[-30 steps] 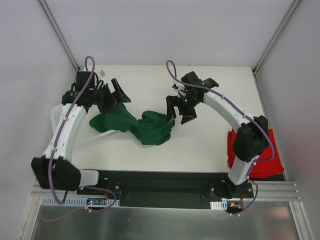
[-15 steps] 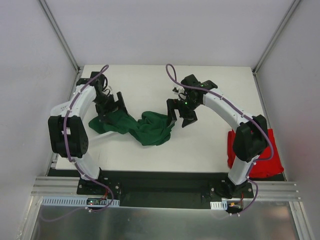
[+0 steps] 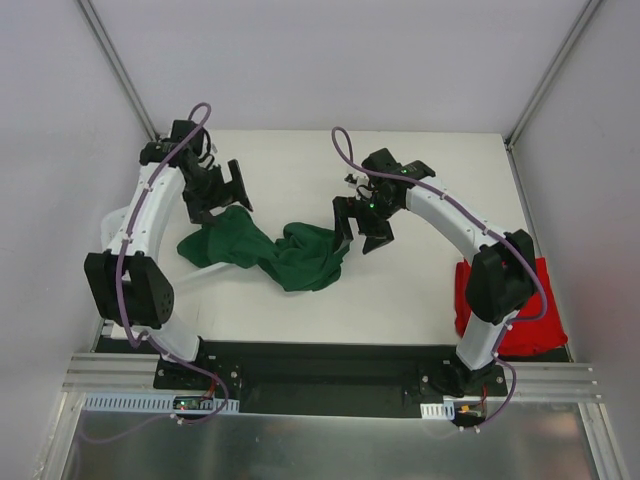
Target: Fold and stack the t-shirts
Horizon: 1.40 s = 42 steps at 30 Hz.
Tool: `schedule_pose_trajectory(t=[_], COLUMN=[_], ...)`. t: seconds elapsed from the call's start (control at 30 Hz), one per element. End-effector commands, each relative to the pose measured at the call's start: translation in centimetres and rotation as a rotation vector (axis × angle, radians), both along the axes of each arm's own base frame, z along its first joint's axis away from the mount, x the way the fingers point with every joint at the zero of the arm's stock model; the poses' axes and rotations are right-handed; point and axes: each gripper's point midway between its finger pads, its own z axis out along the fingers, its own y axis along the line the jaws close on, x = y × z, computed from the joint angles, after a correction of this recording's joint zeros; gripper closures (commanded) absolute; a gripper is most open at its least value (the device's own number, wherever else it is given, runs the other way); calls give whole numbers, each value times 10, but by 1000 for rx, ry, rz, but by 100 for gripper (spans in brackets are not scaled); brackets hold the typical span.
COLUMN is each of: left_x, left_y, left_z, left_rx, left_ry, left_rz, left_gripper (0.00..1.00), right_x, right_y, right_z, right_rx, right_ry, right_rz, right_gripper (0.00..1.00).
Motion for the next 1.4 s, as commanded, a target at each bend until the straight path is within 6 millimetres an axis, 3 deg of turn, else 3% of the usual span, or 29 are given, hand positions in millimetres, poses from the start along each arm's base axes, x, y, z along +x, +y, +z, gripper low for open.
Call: schedule_pose_trajectory(t=[0.0,0.17,0.23,0.27,0.3,0.37,0.43,0.47,0.5,0.57,0.6,0.67,0.7,0.73,0.83,0.87,0.9,0.93,0.97,1.07,1.17,1.33,1.37], left_x=[-43,-55,-57,-58,-53,-43,-20,-10,-2,6,7,-4,-1,-7,-28,-36,-43,-47,-56,-57,-53,-40,-29], left_y=[-5,-7,-13,-14,-16,-8,-3,10,5,7,2,-17,-41,-55,-85,-90,-96,-98,-99,-78,-67,-46,-41], left_z=[-55,-76,-84,-87,-87,-76,-26,-5,43,100,131,161,181,188,181,170,167,164,153,119,97,80,76], left_rx=[35,42,8,2,-3,57,167,261,287,325,299,222,95,18,-176,-202,-235,-235,-227,-129,-62,103,158], left_ry=[263,337,378,396,396,346,123,28,-143,-342,-466,-615,-717,-756,-770,-738,-723,-728,-715,-649,-577,-447,-420], left_rz=[-23,-65,-88,-96,-96,-61,-42,-11,-2,35,40,-11,-72,-120,-218,-241,-272,-284,-295,-210,-153,-103,-88], left_gripper=[1,1,11,30,99,100,100,100,100,100,100,100,100,100,100,95,62,1,1,1,1,1,1], right_x=[1,0,-1,-1,-2,-3,-3,-4,-4,-5,-5,-4,-4,-4,-1,0,1,0,1,0,-2,-5,-6], right_y=[4,3,3,2,3,3,2,2,1,1,2,4,5,6,9,10,11,10,10,10,11,11,10], right_z=[13,10,8,7,7,5,5,5,3,1,0,-2,-2,-3,-1,0,1,1,0,-2,-3,-2,-2], right_rx=[38,34,32,31,31,32,31,29,26,25,26,28,31,37,45,46,48,45,43,41,43,45,45], right_ry=[-16,-9,-6,0,2,12,11,14,16,25,26,37,38,44,47,43,41,44,47,52,62,72,72], right_rz=[-3,-3,0,-4,-2,0,4,5,3,6,9,4,4,3,-1,0,0,-1,-3,-4,-5,-4,-4], right_gripper=[4,4,4,4,4,4,4,4,4,4,4,4,4,4,4,4,4,4,4,4,4,4,4])
